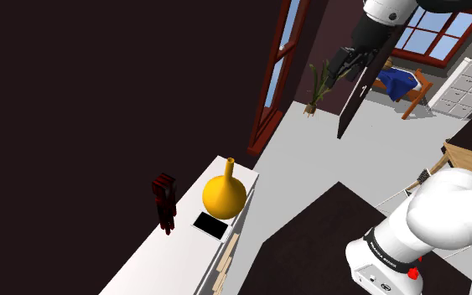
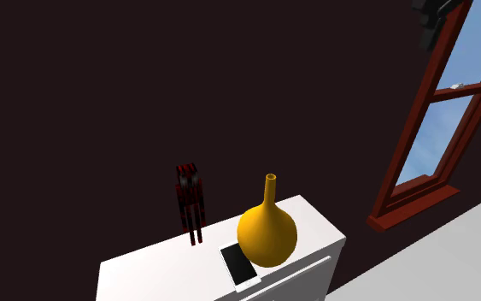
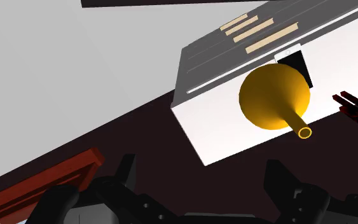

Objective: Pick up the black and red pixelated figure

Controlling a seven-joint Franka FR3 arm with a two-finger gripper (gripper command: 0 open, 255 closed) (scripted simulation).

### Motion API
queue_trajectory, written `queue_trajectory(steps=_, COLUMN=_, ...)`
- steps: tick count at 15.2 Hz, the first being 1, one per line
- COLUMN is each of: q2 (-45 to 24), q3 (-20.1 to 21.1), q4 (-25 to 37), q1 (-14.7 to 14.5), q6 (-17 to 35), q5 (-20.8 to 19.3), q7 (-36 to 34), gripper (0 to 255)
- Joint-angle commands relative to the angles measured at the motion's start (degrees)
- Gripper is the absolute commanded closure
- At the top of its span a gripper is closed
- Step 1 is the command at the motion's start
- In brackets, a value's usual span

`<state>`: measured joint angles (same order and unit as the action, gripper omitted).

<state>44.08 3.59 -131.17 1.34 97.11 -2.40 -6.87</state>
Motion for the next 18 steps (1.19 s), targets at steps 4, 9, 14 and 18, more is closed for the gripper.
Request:
queue_trajectory(steps=4, q2=-2.6, q3=2.9, q4=-1.0, q1=-0.9, q6=2.7, q5=1.6, q7=-3.2, gripper=0)
queue_trajectory(steps=9, q2=-8.1, q3=7.8, q4=-1.5, q1=-2.3, q6=7.4, q5=3.9, q7=-8.6, gripper=0)
queue_trajectory(steps=14, q2=-15.0, q3=12.7, q4=-0.4, q1=-3.3, q6=12.1, q5=5.3, q7=-14.0, gripper=0)
queue_trajectory(steps=18, q2=-21.5, q3=16.5, q4=1.7, q1=-3.9, q6=15.6, q5=5.4, q7=-18.5, gripper=0)
